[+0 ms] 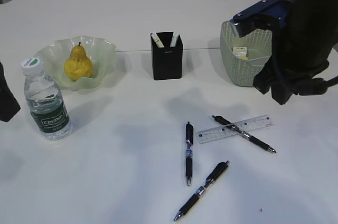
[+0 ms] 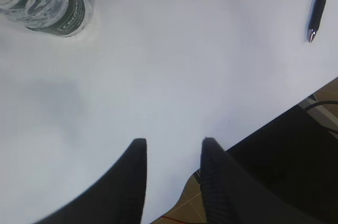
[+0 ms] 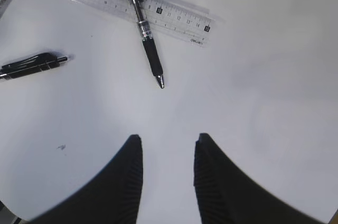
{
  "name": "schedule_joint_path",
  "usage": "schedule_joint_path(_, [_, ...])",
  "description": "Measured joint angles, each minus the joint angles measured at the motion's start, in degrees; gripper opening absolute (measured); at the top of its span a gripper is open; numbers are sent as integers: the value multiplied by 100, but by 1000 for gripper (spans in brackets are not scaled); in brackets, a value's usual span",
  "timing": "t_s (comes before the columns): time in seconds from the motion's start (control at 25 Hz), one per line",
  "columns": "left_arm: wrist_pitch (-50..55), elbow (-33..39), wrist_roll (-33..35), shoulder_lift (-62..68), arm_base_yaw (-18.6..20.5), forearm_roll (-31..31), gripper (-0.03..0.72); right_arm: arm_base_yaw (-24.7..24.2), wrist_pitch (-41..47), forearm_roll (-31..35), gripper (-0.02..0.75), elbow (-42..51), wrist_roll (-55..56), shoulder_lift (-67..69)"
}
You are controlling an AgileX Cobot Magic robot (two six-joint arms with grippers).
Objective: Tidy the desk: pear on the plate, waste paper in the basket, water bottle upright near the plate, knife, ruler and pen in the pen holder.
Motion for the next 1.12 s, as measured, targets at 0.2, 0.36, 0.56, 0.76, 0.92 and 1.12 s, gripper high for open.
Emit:
schedule_joint_path(0.2, [0, 0, 0, 0, 0, 0, 239, 0, -39, -158, 280, 0, -126, 134])
schedule_joint_path(0.36, [0, 0, 0, 0, 0, 0, 239, 0, -43, -185, 280, 0, -603, 143])
schedule_joint_path(0.56, [0, 0, 0, 0, 0, 24, 239, 0, -57, -185, 280, 0, -602, 168])
schedule_joint_path(0.76, [0, 0, 0, 0, 0, 24, 239, 0, -67, -185, 280, 0, 111, 179])
schedule_joint_path(0.92, [0, 0, 0, 0, 0, 24, 239, 0, -67, -166, 280, 0, 571, 179])
schedule_joint_path(1.12, [0, 0, 0, 0, 0, 24, 239, 0, -67, -107, 280, 0, 1362, 179])
